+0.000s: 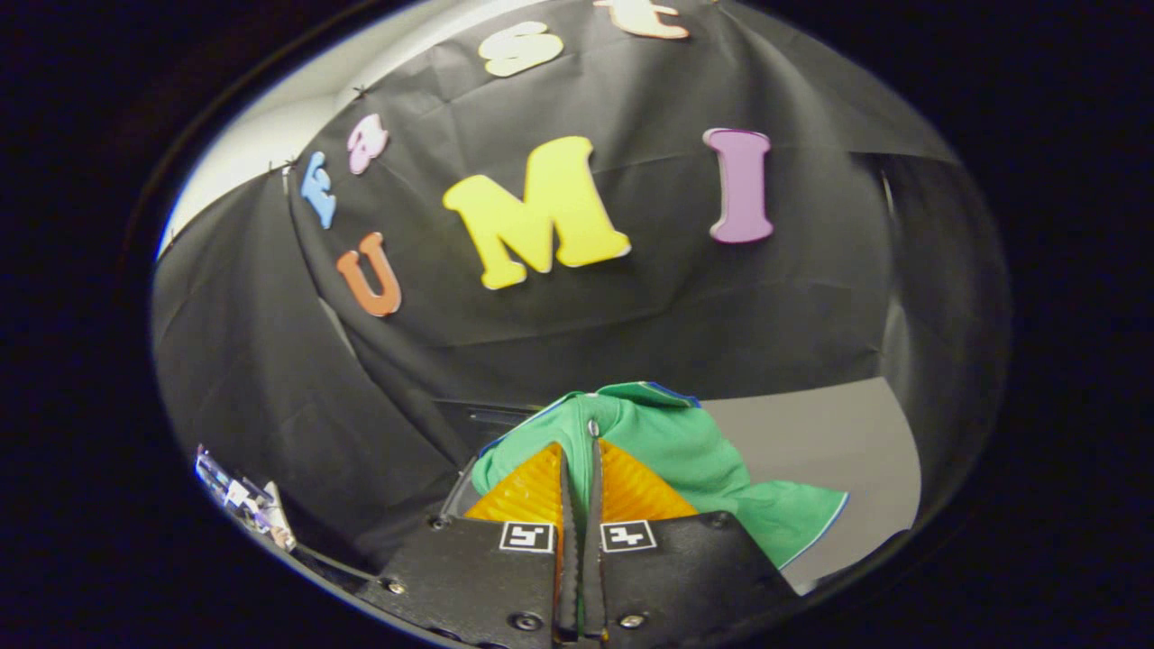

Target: Put the clothes into the washing machine and then close the washing machine lid.

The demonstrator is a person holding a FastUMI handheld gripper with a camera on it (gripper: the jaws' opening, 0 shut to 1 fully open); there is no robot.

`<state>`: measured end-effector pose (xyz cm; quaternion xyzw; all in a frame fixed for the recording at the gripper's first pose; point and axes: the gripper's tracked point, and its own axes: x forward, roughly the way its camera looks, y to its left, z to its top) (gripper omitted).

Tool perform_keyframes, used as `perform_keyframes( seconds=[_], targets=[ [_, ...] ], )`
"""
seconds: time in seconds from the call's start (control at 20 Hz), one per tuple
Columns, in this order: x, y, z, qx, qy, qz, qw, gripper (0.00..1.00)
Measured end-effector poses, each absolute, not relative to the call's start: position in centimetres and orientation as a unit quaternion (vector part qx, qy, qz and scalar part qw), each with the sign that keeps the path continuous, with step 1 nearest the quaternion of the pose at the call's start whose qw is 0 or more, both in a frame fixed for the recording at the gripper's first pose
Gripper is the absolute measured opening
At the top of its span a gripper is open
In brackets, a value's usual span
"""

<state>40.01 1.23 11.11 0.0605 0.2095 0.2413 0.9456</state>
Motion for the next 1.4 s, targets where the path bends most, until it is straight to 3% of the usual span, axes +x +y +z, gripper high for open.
perform_keyframes(
  seconds=[0.35, 0.65, 1.1, 1.4],
  targets=[
    [38.1, 12.9, 11.7, 0.031, 0.211, 0.343, 0.915, 0.06],
    [37.8, 20.8, 8.9, 0.015, 0.226, 0.381, 0.897, 0.06],
    [41.1, 25.8, -2.9, 0.019, 0.311, 0.341, 0.887, 0.06],
    [44.7, 26.6, -10.1, 0.027, 0.361, 0.272, 0.892, 0.06]
  ],
)
